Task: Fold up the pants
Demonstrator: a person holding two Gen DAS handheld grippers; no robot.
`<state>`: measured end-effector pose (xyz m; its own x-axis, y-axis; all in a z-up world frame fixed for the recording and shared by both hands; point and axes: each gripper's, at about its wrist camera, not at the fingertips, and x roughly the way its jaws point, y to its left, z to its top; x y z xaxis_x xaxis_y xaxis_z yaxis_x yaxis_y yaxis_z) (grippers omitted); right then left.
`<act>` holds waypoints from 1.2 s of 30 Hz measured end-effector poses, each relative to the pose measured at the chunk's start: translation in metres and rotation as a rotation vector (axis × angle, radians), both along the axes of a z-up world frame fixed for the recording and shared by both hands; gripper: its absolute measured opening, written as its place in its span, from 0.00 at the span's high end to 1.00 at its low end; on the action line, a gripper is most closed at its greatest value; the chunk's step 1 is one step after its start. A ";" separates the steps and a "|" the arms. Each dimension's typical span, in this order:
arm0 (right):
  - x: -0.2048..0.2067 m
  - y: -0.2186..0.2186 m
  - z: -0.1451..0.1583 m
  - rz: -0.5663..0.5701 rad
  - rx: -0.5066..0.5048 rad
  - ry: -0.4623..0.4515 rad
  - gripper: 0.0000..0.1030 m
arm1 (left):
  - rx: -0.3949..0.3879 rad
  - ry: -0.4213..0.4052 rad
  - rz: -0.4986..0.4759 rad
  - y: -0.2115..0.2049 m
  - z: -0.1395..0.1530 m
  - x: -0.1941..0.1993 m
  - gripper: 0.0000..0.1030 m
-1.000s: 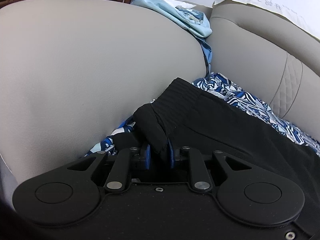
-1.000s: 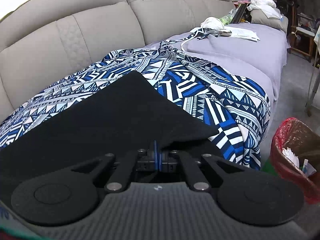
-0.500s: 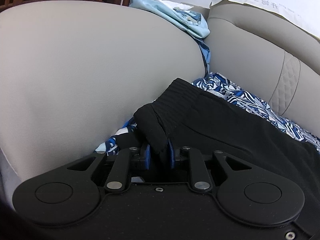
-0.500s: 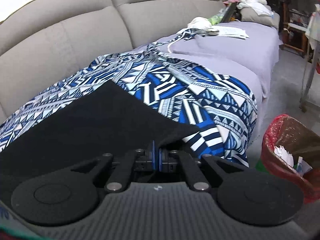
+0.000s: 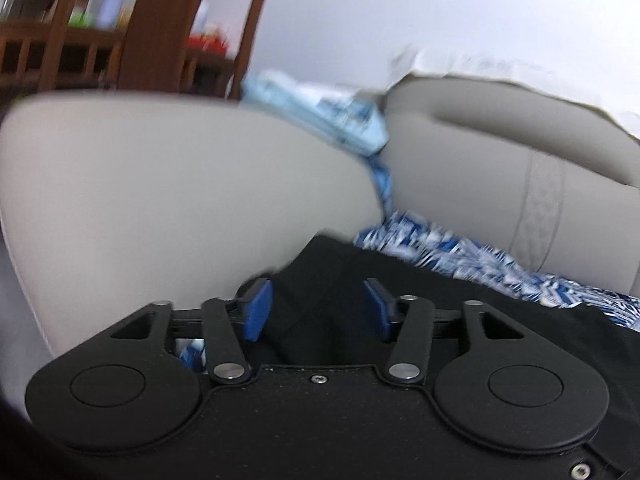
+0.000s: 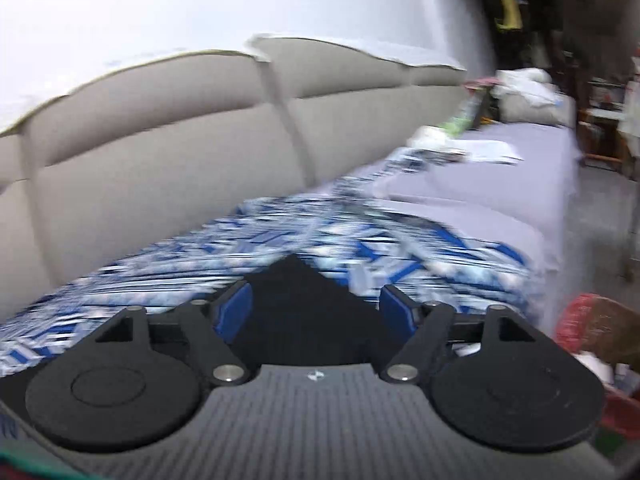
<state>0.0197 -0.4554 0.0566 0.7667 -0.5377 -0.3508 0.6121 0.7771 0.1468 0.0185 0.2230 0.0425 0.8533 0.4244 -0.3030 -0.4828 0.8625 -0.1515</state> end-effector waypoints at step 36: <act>0.134 0.290 0.006 1.030 0.149 0.267 0.47 | 0.013 0.182 -0.836 -0.173 -0.029 0.046 0.69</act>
<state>0.1534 -0.1657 0.0629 0.7153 0.3854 -0.5829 -0.3010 0.9227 0.2408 0.0648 0.0499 0.0134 0.8256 -0.3187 -0.4656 0.2973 0.9471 -0.1210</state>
